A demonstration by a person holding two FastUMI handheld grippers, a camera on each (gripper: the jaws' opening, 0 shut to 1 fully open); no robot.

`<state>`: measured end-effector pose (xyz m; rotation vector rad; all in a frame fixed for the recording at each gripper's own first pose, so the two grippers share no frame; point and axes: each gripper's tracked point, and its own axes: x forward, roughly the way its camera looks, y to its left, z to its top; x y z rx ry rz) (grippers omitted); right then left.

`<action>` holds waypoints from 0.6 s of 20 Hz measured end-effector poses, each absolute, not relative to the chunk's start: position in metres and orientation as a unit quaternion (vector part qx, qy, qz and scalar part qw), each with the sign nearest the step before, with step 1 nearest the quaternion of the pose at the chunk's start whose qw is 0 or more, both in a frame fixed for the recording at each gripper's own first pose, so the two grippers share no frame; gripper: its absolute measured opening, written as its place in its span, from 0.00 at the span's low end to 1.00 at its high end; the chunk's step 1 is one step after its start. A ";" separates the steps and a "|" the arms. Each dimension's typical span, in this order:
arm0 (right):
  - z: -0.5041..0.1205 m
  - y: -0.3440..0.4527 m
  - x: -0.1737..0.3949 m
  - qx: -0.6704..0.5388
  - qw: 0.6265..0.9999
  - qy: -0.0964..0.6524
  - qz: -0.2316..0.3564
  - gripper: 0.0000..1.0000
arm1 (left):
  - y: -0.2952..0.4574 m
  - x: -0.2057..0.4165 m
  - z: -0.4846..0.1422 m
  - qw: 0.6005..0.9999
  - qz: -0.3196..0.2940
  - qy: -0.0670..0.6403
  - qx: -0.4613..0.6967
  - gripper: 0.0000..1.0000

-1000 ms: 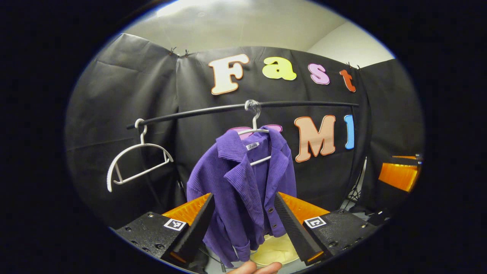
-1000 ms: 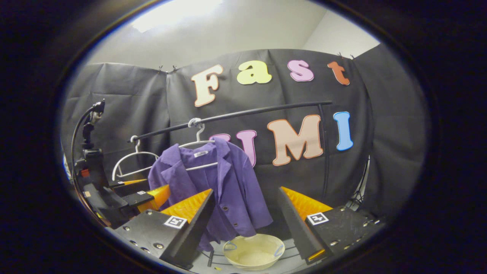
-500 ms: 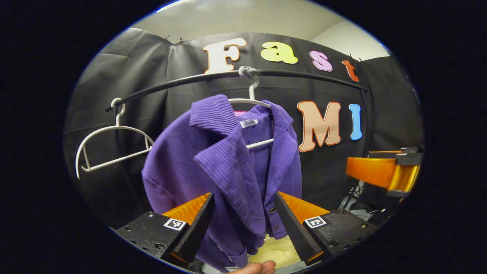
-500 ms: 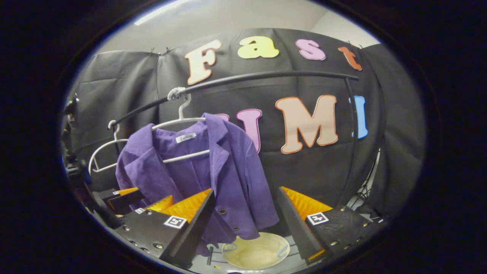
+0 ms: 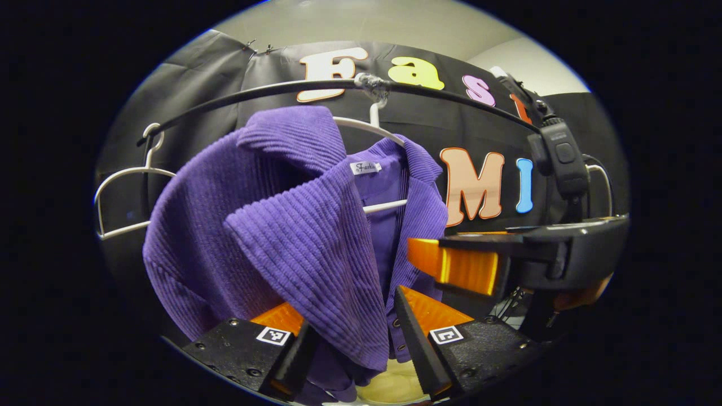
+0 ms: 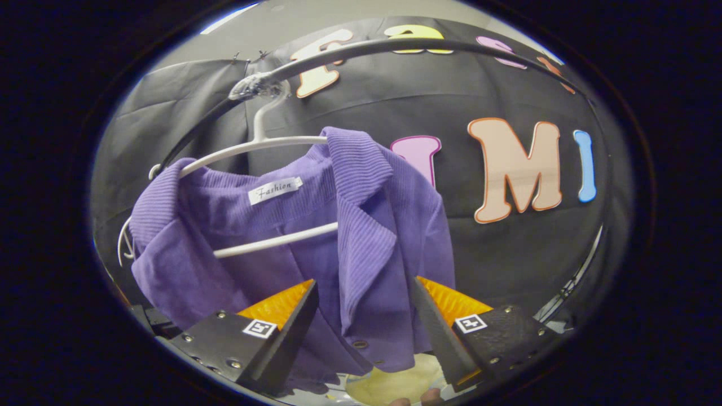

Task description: Grasp the clothes on the hanger with both hands and then place them into the laundry hamper below.

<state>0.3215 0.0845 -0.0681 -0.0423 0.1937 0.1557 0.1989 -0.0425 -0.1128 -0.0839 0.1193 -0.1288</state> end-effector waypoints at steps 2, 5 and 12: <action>-0.071 0.080 0.338 -0.029 0.992 0.102 0.062 0.99 | -0.048 0.206 -0.113 0.993 -0.087 0.063 -0.043 0.68; -0.072 0.081 0.352 -0.030 0.992 0.110 0.056 0.99 | -0.052 0.211 -0.120 0.986 -0.118 0.096 -0.075 0.55; -0.061 0.078 0.334 -0.042 0.990 0.117 0.068 0.09 | -0.035 0.207 -0.122 0.988 -0.092 0.106 -0.063 0.08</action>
